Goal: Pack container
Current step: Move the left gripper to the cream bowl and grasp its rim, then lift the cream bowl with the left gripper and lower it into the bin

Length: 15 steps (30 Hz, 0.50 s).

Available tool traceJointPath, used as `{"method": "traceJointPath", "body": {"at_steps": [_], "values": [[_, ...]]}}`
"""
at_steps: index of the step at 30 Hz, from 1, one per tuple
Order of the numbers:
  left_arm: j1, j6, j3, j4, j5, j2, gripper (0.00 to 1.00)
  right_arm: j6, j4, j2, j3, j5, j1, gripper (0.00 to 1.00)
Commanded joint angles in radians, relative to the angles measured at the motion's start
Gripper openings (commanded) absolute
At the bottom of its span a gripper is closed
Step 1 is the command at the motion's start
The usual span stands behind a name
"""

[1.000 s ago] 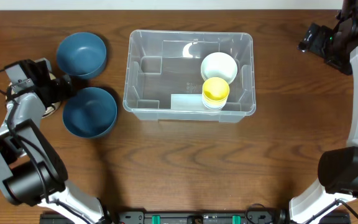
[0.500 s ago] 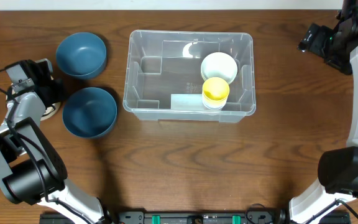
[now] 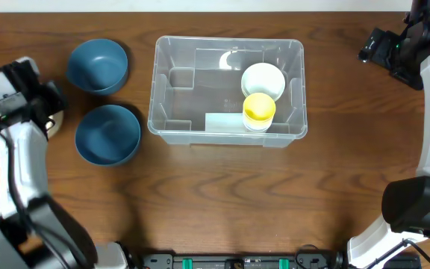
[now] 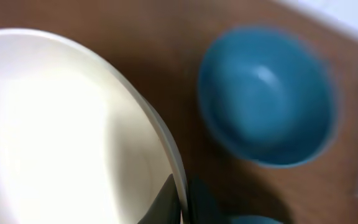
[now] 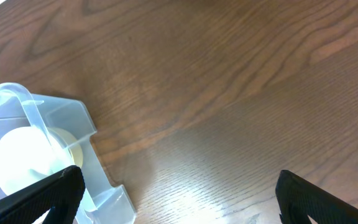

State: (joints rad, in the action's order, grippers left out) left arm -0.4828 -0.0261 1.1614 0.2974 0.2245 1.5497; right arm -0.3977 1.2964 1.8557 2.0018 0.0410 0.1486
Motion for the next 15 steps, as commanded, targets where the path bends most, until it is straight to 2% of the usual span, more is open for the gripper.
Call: {"method": "traceJointPath", "body": {"at_steps": [1, 8, 12, 15], "values": [[-0.004, -0.080, 0.008, 0.029, -0.002, -0.122, 0.06, 0.002, 0.000, -0.015, 0.012, 0.008, 0.001, 0.99], [0.059, -0.092, 0.008, 0.061, 0.171, -0.291, 0.06, 0.002, 0.000, -0.015, 0.012, 0.008, 0.001, 0.99], [0.185, -0.077, 0.008, 0.058, 0.230, -0.322, 0.06, 0.002, 0.000, -0.015, 0.012, 0.008, 0.001, 0.99], [0.317, 0.010, 0.008, 0.057, 0.237, -0.318, 0.06, 0.002, 0.000, -0.015, 0.012, 0.008, 0.001, 0.99]]}}
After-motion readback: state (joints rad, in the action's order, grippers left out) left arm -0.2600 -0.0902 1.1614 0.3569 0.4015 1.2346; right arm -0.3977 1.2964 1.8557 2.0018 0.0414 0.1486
